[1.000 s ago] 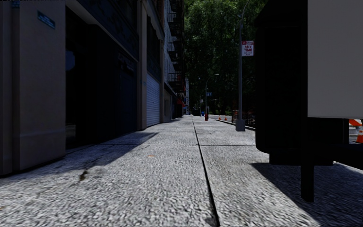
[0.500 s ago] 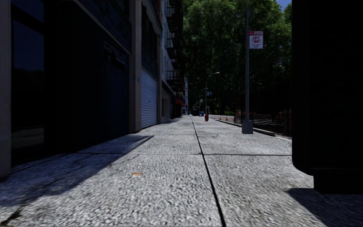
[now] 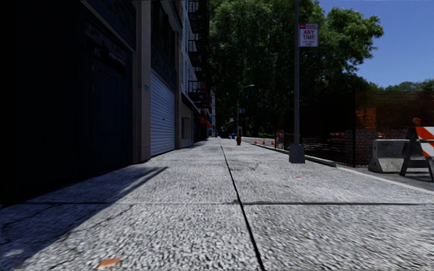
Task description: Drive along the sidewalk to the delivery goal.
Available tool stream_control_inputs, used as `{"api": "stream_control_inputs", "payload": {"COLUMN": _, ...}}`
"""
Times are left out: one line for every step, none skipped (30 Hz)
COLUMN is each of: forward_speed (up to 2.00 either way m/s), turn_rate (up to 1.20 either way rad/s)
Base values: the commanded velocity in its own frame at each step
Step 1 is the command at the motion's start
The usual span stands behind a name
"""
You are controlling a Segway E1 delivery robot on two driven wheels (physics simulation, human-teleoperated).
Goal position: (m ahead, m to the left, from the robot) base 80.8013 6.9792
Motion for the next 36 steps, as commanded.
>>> {"api": "stream_control_inputs", "payload": {"forward_speed": 2.0, "turn_rate": -0.25}}
{"api": "stream_control_inputs", "payload": {"forward_speed": 2.0, "turn_rate": -0.25}}
{"api": "stream_control_inputs", "payload": {"forward_speed": 2.0, "turn_rate": -0.25}}
{"api": "stream_control_inputs", "payload": {"forward_speed": 2.0, "turn_rate": -0.25}}
{"api": "stream_control_inputs", "payload": {"forward_speed": 2.0, "turn_rate": -0.25}}
{"api": "stream_control_inputs", "payload": {"forward_speed": 2.0, "turn_rate": -0.12}}
{"api": "stream_control_inputs", "payload": {"forward_speed": 2.0, "turn_rate": 0.0}}
{"api": "stream_control_inputs", "payload": {"forward_speed": 2.0, "turn_rate": 0.0}}
{"api": "stream_control_inputs", "payload": {"forward_speed": 2.0, "turn_rate": 0.0}}
{"api": "stream_control_inputs", "payload": {"forward_speed": 2.0, "turn_rate": 0.0}}
{"api": "stream_control_inputs", "payload": {"forward_speed": 2.0, "turn_rate": 0.0}}
{"api": "stream_control_inputs", "payload": {"forward_speed": 2.0, "turn_rate": 0.0}}
{"api": "stream_control_inputs", "payload": {"forward_speed": 2.0, "turn_rate": 0.0}}
{"api": "stream_control_inputs", "payload": {"forward_speed": 2.0, "turn_rate": 0.0}}
{"api": "stream_control_inputs", "payload": {"forward_speed": 2.0, "turn_rate": 0.0}}
{"api": "stream_control_inputs", "payload": {"forward_speed": 2.0, "turn_rate": 0.0}}
{"api": "stream_control_inputs", "payload": {"forward_speed": 2.0, "turn_rate": 0.0}}
{"api": "stream_control_inputs", "payload": {"forward_speed": 2.0, "turn_rate": 0.0}}
{"api": "stream_control_inputs", "payload": {"forward_speed": 2.0, "turn_rate": 0.0}}
{"api": "stream_control_inputs", "payload": {"forward_speed": 2.0, "turn_rate": 0.0}}
{"api": "stream_control_inputs", "payload": {"forward_speed": 2.0, "turn_rate": 0.0}}
{"api": "stream_control_inputs", "payload": {"forward_speed": 2.0, "turn_rate": 0.0}}
{"api": "stream_control_inputs", "payload": {"forward_speed": 2.0, "turn_rate": 0.0}}
{"api": "stream_control_inputs", "payload": {"forward_speed": 2.0, "turn_rate": 0.0}}
{"api": "stream_control_inputs", "payload": {"forward_speed": 2.0, "turn_rate": 0.0}}
{"api": "stream_control_inputs", "payload": {"forward_speed": 2.0, "turn_rate": 0.0}}
{"api": "stream_control_inputs", "payload": {"forward_speed": 2.0, "turn_rate": 0.0}}
{"api": "stream_control_inputs", "payload": {"forward_speed": 2.0, "turn_rate": 0.0}}
{"api": "stream_control_inputs", "payload": {"forward_speed": 2.0, "turn_rate": 0.0}}
{"api": "stream_control_inputs", "payload": {"forward_speed": 2.0, "turn_rate": 0.0}}
{"api": "stream_control_inputs", "payload": {"forward_speed": 2.0, "turn_rate": 0.0}}
{"api": "stream_control_inputs", "payload": {"forward_speed": 2.0, "turn_rate": 0.0}}
{"api": "stream_control_inputs", "payload": {"forward_speed": 2.0, "turn_rate": 0.0}}
{"api": "stream_control_inputs", "payload": {"forward_speed": 2.0, "turn_rate": 0.0}}
{"api": "stream_control_inputs", "payload": {"forward_speed": 2.0, "turn_rate": 0.0}}
{"api": "stream_control_inputs", "payload": {"forward_speed": 2.0, "turn_rate": 0.0}}
